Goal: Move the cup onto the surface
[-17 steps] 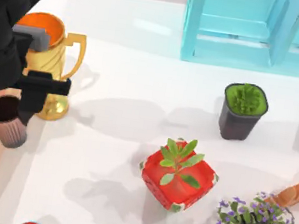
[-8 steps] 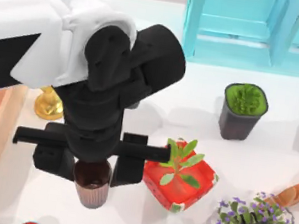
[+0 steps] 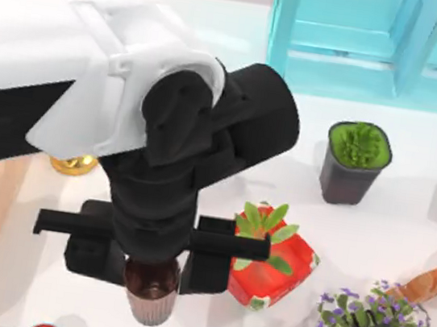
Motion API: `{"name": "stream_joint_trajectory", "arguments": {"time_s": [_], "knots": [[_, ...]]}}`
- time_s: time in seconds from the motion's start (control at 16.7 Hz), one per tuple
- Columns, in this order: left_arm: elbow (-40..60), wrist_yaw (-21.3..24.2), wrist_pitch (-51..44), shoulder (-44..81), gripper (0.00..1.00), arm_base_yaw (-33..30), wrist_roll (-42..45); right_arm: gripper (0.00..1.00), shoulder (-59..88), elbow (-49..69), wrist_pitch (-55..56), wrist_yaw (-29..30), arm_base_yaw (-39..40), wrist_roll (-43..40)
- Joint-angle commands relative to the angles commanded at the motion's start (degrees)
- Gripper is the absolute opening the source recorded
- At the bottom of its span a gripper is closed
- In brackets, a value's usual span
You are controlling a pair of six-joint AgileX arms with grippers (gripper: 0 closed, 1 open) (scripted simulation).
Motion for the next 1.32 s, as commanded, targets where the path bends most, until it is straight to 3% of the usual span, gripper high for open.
{"name": "stream_joint_trajectory", "arguments": {"time_s": [0.48, 0.78, 1.32], "knots": [[-11.3, 0.0, 13.23, 1.23, 0.0, -0.04, 0.05, 1.0, 0.0, 0.0, 0.0, 0.0, 0.0, 0.0], [-12.92, -0.01, 14.87, 1.76, 0.0, -0.16, -0.06, 1.0, 0.0, 0.0, 0.0, 0.0, 0.0, 0.0], [-12.92, -0.01, 14.87, 1.76, 0.68, -0.16, -0.06, 1.0, 0.0, 0.0, 0.0, 0.0, 0.0, 0.0]]}}
